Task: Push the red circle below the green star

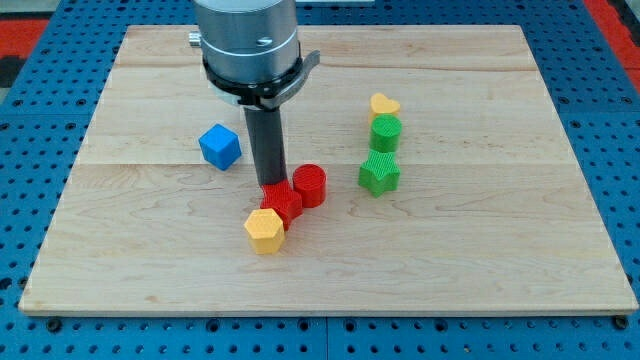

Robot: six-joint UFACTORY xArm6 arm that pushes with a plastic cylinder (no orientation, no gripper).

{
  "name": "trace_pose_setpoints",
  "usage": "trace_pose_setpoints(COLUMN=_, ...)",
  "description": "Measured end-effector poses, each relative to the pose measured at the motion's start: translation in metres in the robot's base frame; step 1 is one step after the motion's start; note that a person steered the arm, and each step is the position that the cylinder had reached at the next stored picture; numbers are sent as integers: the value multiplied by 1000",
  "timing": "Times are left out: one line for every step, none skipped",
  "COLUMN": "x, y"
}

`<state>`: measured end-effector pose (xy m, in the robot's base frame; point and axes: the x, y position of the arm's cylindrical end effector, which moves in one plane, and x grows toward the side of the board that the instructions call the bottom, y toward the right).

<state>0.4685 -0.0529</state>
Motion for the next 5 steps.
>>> trace_pose_setpoints(x=-9, y=13)
trace_pose_setpoints(x=-17, y=28)
trace_pose_setpoints(x=11, y=34)
trace_pose_setpoints(x=27, y=39)
trace_pose_setpoints(x=19, y=62)
